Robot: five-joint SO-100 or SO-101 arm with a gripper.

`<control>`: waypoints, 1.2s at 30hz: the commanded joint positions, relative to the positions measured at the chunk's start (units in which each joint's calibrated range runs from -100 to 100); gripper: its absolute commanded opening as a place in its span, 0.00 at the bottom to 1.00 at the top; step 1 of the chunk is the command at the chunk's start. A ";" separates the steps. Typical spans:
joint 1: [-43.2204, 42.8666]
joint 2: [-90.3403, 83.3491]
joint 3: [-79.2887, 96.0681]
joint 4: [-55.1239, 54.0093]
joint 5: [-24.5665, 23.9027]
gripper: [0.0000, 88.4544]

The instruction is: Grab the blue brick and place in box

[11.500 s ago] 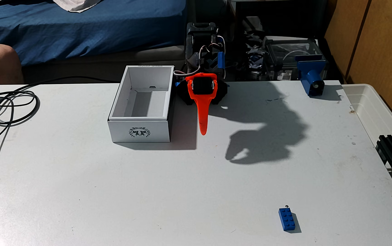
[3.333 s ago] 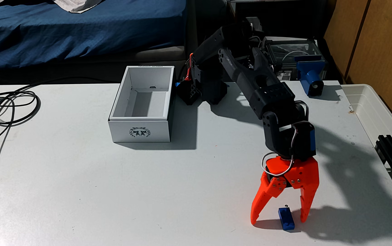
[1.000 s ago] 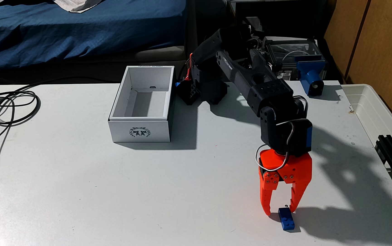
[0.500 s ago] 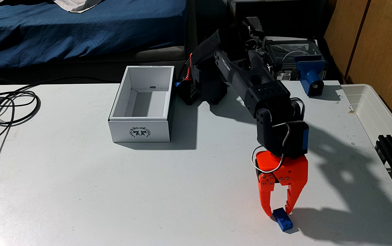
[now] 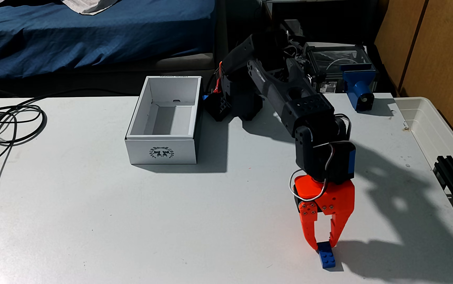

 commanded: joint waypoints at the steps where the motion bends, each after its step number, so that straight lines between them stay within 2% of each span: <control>1: 1.05 -1.00 -1.13 0.48 0.89 0.01; 7: 1.50 -5.40 -2.55 9.79 1.10 0.01; 20: 7.22 -31.19 0.38 34.18 2.88 0.01; 26: 12.42 -52.84 23.45 34.18 6.57 0.01; 36: 21.85 -83.54 60.18 34.18 9.36 0.01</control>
